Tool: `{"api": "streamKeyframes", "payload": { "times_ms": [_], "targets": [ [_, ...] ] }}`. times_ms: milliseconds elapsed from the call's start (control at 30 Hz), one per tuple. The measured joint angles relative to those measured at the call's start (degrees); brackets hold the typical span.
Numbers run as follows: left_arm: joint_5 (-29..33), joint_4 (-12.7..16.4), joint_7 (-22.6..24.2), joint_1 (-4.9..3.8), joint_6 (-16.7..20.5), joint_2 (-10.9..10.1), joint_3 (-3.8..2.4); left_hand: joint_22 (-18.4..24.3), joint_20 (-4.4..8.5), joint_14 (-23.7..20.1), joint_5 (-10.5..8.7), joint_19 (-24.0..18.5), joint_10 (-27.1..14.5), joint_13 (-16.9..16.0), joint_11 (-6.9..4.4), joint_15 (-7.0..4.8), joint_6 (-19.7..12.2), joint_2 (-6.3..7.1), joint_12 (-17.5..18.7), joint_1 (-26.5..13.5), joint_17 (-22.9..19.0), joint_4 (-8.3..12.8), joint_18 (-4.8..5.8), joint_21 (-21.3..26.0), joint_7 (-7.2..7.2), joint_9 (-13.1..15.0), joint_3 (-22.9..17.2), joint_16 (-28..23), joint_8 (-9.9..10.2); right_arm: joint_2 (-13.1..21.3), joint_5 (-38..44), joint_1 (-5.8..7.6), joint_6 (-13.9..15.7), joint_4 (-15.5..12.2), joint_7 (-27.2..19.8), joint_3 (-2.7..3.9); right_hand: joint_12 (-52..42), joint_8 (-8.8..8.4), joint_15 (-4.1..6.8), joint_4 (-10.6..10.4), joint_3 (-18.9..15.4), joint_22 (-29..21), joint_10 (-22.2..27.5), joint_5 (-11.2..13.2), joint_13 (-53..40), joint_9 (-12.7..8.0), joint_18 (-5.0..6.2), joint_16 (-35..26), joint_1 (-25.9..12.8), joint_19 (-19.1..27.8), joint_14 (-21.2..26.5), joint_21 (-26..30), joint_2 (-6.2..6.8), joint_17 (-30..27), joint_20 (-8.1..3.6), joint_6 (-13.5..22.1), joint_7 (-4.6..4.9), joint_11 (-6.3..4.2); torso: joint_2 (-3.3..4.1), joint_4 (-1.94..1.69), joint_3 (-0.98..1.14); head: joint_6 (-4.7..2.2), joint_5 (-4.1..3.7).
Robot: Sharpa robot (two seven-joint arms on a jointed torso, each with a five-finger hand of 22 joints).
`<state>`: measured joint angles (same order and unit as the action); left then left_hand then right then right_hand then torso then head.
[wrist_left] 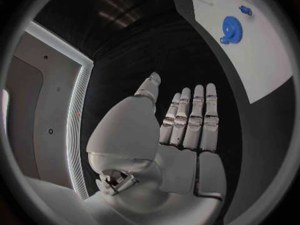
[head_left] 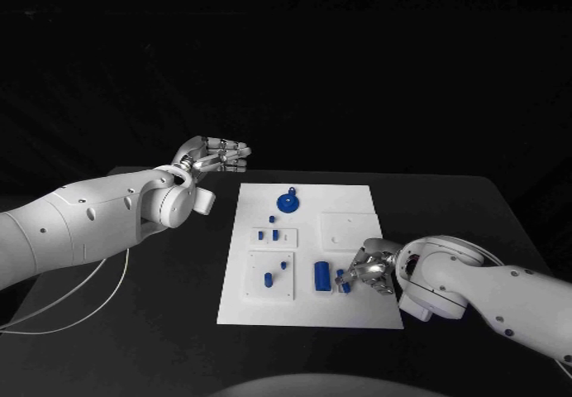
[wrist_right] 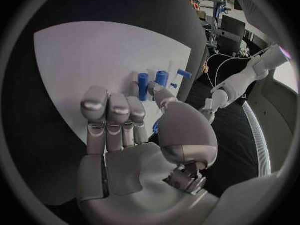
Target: Assemble the parts on the task board
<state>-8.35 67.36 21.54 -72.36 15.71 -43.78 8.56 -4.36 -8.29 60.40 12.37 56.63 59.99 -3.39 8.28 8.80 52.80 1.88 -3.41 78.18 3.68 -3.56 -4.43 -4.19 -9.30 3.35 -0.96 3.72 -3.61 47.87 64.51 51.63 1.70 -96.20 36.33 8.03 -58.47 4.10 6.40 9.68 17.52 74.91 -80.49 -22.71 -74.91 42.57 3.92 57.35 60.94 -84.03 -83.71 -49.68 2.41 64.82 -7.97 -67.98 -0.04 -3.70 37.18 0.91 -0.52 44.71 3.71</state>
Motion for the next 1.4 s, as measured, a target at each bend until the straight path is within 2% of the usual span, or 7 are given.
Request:
{"api": "streamKeyframes", "payload": {
  "times_ms": [233,333,400,667,767,1033,1400],
  "targets": [
    [0.0,0.04,-0.11,0.0,-0.07,-0.03,0.0,0.0,0.0,0.2,0.0,0.0,0.0,0.0,0.0,-0.2,0.0,0.0,0.0,0.0,0.0,0.0,0.0,-0.23,0.0,0.0,0.0,0.0,0.0,-0.09,-0.01,0.04,0.02,0.17,-0.09,0.0,0.0,-0.03,0.0,-0.11,1.23,0.0,-0.2,2.63,0.0,-2.24,0.0,0.0,0.0,0.0,0.0,0.23,0.0,0.0,0.0,-0.22,-0.21,-0.19,0.0,0.0,0.01,0.04,0.01],
    [0.0,0.05,-0.15,0.0,-0.1,-0.04,0.0,0.0,0.0,0.2,0.0,0.0,0.0,0.0,0.0,-0.2,0.0,0.0,0.0,0.0,0.0,0.0,0.0,-0.23,0.0,0.0,0.0,0.0,0.0,-0.1,-0.07,0.05,0.04,0.21,-0.12,0.01,0.0,-0.02,0.0,-0.52,1.87,0.0,-0.21,5.9,0.0,-2.95,0.0,0.0,-0.01,0.0,0.0,0.23,0.01,0.0,0.0,-0.22,-0.21,-0.19,0.0,0.01,0.01,0.04,-0.02],
    [0.0,0.05,-0.19,0.0,-0.12,-0.04,0.0,0.0,0.0,0.2,0.0,0.0,0.0,0.0,0.0,-0.2,0.0,0.0,0.0,0.0,0.0,0.0,0.0,-0.23,0.0,0.0,0.0,0.0,0.0,-0.1,-0.09,0.05,0.06,0.25,-0.13,0.01,0.0,-0.01,0.0,-1.79,1.33,0.0,-0.21,7.99,0.0,-3.27,0.0,0.0,-0.01,0.0,0.0,0.23,0.03,0.04,0.0,-0.35,-0.08,-0.19,0.0,0.01,0.01,0.03,-0.03],
    [0.0,0.05,-0.26,0.0,-0.18,-0.05,0.0,0.0,0.0,0.2,0.0,0.0,0.0,0.0,0.0,-0.2,0.0,0.0,0.0,0.0,0.0,0.0,0.0,-0.23,0.0,0.0,0.0,0.0,0.0,-0.08,-0.17,-0.2,0.12,0.41,-0.07,-0.28,-0.06,-0.35,-0.01,-10.89,-0.05,0.0,-0.21,15.59,0.0,-2.96,0.0,0.0,0.66,0.0,0.0,0.23,4.61,0.11,0.0,-1.16,0.17,-0.2,0.0,0.02,0.0,-0.03,-0.08],
    [0.0,0.06,-0.29,0.0,-0.2,-0.06,0.0,0.0,0.33,0.88,0.0,0.33,0.0,0.0,0.0,-0.23,0.0,0.0,0.0,0.0,0.0,0.0,0.0,-0.23,0.0,0.0,0.0,0.0,0.0,0.03,-0.25,-0.21,0.13,0.3,-0.07,-0.28,0.02,-0.51,0.0,-13.65,-0.1,0.0,-0.21,16.33,0.42,-2.63,0.0,-0.25,0.89,0.0,0.0,0.23,5.59,0.11,0.0,-1.17,0.17,-0.2,0.0,0.01,-0.01,0.03,-0.13],
    [0.0,0.08,-0.38,0.0,-0.27,-0.18,0.01,-0.13,0.62,1.75,0.0,0.62,0.0,0.0,0.0,-0.51,0.0,0.0,0.0,0.0,0.0,0.0,0.0,-0.67,0.0,0.0,0.0,0.0,0.0,0.74,-0.59,-0.3,0.14,-0.27,-0.57,-0.32,0.17,-0.32,0.0,-16.18,-0.68,0.0,-0.21,17.08,0.73,-2.74,0.01,-0.27,0.74,0.0,0.0,0.23,6.95,0.06,0.0,-1.33,0.33,-0.21,0.0,0.0,0.0,0.12,-0.15],
    [0.0,0.08,-0.52,0.0,-0.37,-0.21,0.02,-0.12,0.62,1.74,0.0,0.62,0.0,0.0,0.0,-0.51,0.0,0.0,0.0,0.0,0.0,0.0,0.0,-0.67,0.0,0.0,0.0,0.0,0.0,2.17,-1.03,-0.38,0.02,-0.92,-2.57,-0.31,0.17,-0.32,-0.01,-20.35,-6.77,0.0,-0.21,16.71,0.78,-2.74,0.01,-0.6,1.2,0.0,0.0,0.67,7.85,-0.05,0.0,-1.33,0.32,-0.21,-0.01,0.05,0.04,0.1,-0.17]
  ]
}}
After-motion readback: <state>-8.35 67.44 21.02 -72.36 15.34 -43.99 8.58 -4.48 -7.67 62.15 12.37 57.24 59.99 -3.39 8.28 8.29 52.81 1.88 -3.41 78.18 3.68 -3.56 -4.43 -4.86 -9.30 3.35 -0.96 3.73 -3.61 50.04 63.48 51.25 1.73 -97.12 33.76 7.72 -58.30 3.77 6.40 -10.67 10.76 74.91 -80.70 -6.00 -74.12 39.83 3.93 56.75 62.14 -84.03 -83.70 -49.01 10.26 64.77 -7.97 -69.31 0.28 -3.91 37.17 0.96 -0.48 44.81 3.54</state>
